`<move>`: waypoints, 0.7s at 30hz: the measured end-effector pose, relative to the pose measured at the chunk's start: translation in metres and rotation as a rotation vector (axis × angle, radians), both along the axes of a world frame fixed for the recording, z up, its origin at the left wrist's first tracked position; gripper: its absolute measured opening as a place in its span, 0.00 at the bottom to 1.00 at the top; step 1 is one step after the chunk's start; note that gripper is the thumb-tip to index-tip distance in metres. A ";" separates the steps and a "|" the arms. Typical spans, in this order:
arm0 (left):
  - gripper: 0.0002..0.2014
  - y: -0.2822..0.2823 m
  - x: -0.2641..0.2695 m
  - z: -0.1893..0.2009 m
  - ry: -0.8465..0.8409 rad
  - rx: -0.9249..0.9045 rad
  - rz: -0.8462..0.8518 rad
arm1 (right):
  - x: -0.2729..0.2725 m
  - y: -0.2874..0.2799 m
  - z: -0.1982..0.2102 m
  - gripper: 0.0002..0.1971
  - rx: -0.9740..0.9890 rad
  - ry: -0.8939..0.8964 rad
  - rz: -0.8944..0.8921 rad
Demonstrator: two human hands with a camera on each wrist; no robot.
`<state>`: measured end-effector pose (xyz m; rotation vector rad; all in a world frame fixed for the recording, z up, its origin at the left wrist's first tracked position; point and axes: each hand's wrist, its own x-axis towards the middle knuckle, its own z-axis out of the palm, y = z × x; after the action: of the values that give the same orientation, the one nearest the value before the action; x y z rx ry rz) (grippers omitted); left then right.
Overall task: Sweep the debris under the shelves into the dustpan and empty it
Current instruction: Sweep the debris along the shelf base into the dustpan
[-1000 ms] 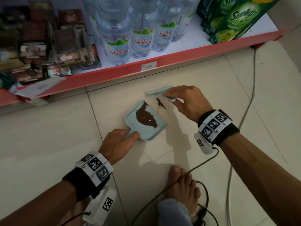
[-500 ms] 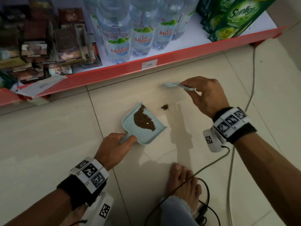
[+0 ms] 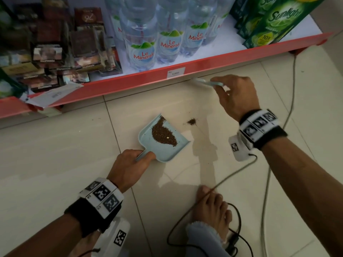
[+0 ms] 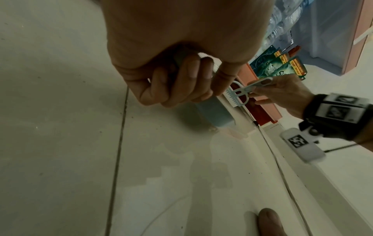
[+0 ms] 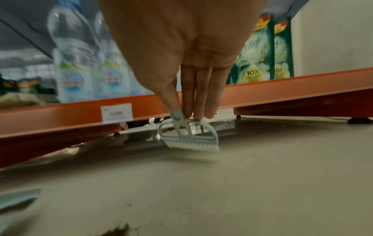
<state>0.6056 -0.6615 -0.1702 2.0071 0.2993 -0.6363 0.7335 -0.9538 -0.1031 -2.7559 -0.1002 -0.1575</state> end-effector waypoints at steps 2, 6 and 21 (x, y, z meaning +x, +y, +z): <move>0.19 -0.002 0.000 0.001 0.002 0.004 -0.011 | 0.015 0.007 -0.007 0.14 -0.056 0.047 -0.022; 0.19 -0.001 0.000 0.001 0.000 -0.006 -0.001 | 0.014 0.030 -0.016 0.15 -0.068 0.154 0.189; 0.19 0.013 -0.006 -0.002 0.027 -0.017 0.006 | -0.059 -0.001 0.016 0.10 0.263 0.026 0.124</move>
<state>0.5998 -0.6483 -0.1722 1.9820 0.3144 -0.6606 0.6749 -0.9546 -0.0873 -2.4804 -0.2264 -0.0935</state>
